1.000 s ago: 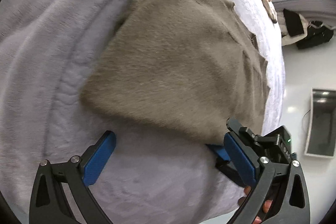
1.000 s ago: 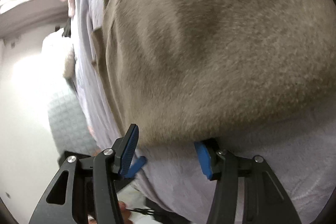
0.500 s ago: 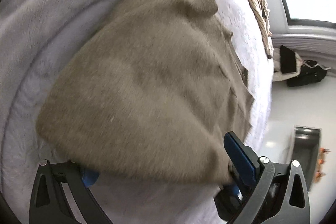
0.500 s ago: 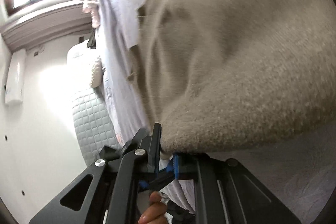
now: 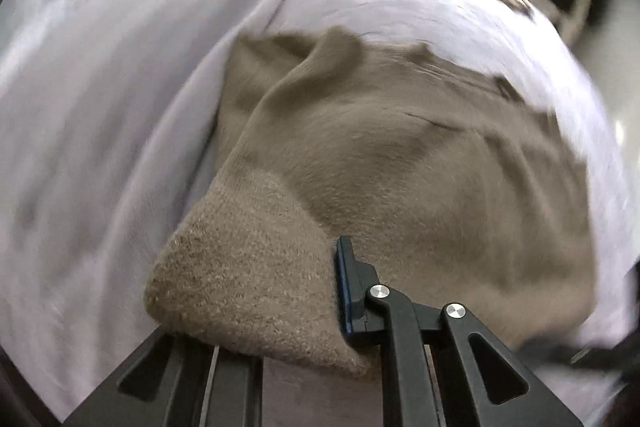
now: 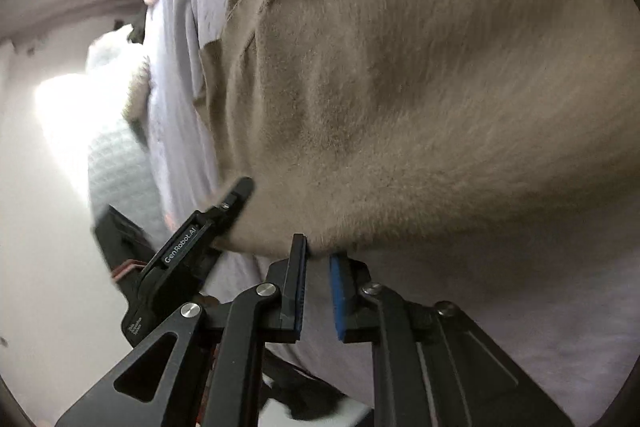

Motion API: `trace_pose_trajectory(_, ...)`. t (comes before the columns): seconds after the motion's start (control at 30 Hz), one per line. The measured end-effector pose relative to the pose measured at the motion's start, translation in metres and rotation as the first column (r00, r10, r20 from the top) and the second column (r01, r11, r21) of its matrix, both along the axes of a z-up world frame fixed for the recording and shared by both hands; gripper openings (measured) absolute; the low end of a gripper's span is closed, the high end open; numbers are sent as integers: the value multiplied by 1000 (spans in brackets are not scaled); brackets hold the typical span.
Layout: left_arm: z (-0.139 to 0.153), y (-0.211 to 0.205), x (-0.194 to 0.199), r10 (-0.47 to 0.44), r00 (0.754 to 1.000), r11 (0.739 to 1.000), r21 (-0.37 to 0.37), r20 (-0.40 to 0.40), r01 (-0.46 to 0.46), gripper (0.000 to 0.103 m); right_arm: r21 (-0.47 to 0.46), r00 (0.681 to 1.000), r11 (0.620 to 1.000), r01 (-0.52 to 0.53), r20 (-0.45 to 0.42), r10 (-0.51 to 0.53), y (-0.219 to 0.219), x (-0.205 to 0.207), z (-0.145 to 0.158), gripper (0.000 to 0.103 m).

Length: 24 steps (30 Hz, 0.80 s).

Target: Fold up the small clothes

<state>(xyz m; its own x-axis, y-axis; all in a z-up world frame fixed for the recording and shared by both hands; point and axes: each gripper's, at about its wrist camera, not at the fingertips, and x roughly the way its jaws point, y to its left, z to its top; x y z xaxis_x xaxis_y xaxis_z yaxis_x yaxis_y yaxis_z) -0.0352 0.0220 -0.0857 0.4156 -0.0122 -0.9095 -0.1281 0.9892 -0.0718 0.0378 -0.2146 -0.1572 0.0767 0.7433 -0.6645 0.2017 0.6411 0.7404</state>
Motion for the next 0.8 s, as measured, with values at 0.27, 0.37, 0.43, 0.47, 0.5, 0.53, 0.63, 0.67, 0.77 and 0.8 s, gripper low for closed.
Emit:
trace_pose_trajectory(0.27, 13, -55, -17, -314, 945, 893, 364, 88, 263, 16, -189, 940, 943, -274, 155, 304, 22, 66, 82, 75)
trace_pose_trajectory(0.37, 12, -61, -22, -376, 922, 855, 417, 92, 307, 16, -230, 890, 895, -383, 169, 424, 60, 99, 102, 76)
trace_pose_trajectory(0.43, 10, -65, -26, -415, 905, 827, 453, 93, 333, 16, -246, 840, 842, -480, 148, 522, 99, 121, 109, 81)
trace_pose_trajectory(0.47, 10, -67, -28, -430, 898, 816, 465, 93, 343, 16, -258, 806, 805, -534, 134, 577, 118, 130, 110, 81)
trace_pose_trajectory(0.5, 8, -70, -28, -450, 889, 802, 480, 90, 357, 16, -278, 773, 768, -576, 121, 623, 136, 137, 111, 82)
trace_pose_trajectory(0.53, 7, -71, -31, -461, 883, 793, 488, 90, 365, 16, -304, 736, 724, -620, 96, 671, 157, 145, 109, 83)
trace_pose_trajectory(0.63, 4, -75, -34, -502, 861, 762, 513, 84, 394, 16, -334, 669, 633, -698, 10, 743, 205, 162, 95, 84)
trace_pose_trajectory(0.67, 3, -75, -35, -512, 855, 754, 520, 81, 402, 16, -342, 646, 602, -722, -23, 763, 221, 165, 88, 84)
trace_pose_trajectory(0.77, 0, -75, -36, -524, 849, 743, 523, 69, 416, 16, -394, 574, 499, -772, -94, 814, 256, 166, 71, 84)
trace_pose_trajectory(0.8, -1, -74, -35, -526, 848, 740, 525, 64, 419, 16, -403, 544, 460, -791, -122, 830, 268, 163, 64, 85)
